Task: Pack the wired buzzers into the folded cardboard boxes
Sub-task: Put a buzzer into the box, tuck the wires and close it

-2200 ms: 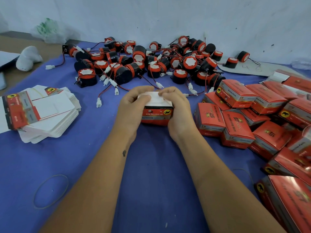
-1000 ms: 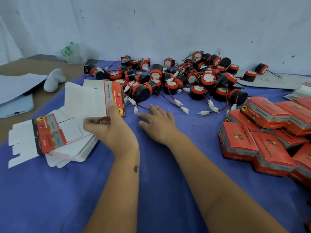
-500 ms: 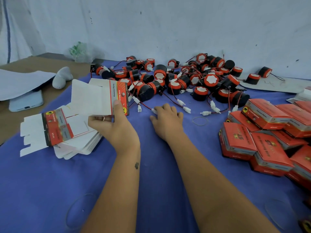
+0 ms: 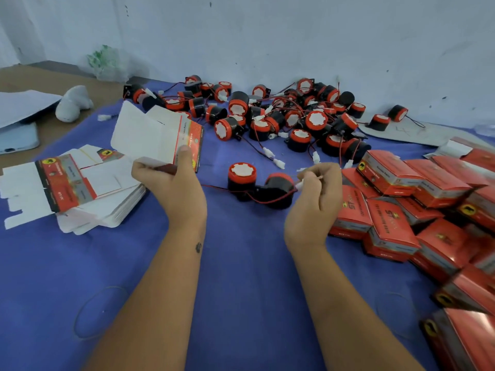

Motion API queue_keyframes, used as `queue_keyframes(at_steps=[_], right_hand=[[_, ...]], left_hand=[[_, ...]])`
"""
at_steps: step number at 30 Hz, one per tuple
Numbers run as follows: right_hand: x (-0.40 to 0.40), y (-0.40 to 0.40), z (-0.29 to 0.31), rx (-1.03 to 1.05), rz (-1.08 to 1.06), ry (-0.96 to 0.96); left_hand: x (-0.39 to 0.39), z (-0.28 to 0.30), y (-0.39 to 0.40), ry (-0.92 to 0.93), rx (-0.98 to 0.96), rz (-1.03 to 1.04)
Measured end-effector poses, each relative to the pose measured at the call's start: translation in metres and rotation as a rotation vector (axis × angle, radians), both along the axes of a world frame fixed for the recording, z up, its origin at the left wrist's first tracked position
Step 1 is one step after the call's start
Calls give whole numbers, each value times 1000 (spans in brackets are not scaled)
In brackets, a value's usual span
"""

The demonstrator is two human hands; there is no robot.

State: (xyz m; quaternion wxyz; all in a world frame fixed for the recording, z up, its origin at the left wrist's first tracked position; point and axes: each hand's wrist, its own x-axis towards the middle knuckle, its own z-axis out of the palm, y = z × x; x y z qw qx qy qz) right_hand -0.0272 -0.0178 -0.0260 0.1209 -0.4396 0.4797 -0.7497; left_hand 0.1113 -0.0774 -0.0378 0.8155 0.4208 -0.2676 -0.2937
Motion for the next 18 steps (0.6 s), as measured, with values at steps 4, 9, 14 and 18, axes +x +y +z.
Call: queue_keyframes(at_steps=[4, 9, 14, 18], right_hand=[[-7, -2, -3, 247, -487, 675], [6, 0, 0, 224, -619, 1162], [26, 2, 2, 368, -137, 1192], [25, -3, -3, 513, -176, 1234]], left_hand=[[-5, 0, 5, -143, 42, -87], [-10, -3, 13, -364, 202, -165], [-11, -6, 15, -516, 319, -147], [-10, -7, 16, -581, 368, -141]])
